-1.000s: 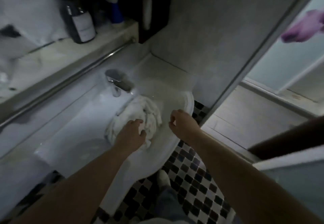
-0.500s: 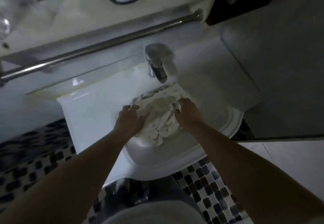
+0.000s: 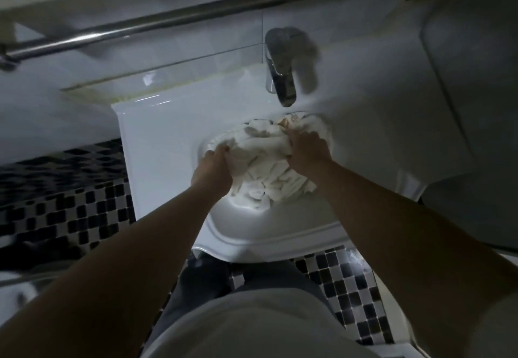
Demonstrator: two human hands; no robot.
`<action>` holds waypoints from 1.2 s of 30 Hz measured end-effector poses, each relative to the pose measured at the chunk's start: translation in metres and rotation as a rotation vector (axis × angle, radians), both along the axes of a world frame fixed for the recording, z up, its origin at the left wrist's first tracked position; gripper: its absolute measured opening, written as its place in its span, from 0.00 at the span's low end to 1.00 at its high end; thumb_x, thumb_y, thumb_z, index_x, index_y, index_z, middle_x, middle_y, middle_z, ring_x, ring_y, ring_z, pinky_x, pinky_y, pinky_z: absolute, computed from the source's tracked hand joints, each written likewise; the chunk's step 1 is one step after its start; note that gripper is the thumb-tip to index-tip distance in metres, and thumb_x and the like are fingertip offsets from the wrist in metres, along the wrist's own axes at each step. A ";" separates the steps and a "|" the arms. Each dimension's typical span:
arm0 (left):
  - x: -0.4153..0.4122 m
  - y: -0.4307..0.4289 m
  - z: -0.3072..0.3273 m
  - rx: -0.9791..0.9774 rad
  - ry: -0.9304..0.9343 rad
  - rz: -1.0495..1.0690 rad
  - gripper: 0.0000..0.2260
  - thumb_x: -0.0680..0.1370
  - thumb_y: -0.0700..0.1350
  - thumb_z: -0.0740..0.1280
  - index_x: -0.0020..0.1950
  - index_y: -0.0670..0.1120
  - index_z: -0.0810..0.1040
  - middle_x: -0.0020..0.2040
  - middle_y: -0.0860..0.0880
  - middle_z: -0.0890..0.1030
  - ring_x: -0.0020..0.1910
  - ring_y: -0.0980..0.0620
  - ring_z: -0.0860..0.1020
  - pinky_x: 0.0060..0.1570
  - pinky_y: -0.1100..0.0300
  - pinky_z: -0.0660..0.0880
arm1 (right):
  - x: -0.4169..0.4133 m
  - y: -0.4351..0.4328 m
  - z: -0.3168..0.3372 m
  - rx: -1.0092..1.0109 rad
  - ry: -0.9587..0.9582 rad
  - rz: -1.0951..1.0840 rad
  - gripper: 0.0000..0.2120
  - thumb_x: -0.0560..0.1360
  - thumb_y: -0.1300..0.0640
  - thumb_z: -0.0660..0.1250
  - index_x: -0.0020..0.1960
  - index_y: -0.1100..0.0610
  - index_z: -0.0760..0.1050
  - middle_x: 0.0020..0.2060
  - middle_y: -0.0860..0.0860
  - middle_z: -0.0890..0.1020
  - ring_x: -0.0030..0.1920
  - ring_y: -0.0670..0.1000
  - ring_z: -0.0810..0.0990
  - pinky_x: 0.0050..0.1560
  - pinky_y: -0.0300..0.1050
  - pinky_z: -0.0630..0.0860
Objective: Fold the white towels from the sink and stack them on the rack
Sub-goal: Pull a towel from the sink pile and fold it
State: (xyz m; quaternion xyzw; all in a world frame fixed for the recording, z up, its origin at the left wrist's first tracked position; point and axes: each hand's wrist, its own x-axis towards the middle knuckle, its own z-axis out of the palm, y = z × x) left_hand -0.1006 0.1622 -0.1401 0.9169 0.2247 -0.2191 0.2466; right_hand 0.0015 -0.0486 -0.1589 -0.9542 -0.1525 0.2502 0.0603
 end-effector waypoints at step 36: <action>-0.079 -0.037 0.014 -0.053 -0.397 -0.184 0.16 0.82 0.47 0.62 0.69 0.45 0.75 0.56 0.41 0.80 0.55 0.37 0.79 0.53 0.46 0.76 | -0.156 -0.063 0.015 0.180 0.119 -0.295 0.26 0.76 0.61 0.64 0.72 0.52 0.64 0.65 0.56 0.74 0.63 0.59 0.75 0.64 0.52 0.71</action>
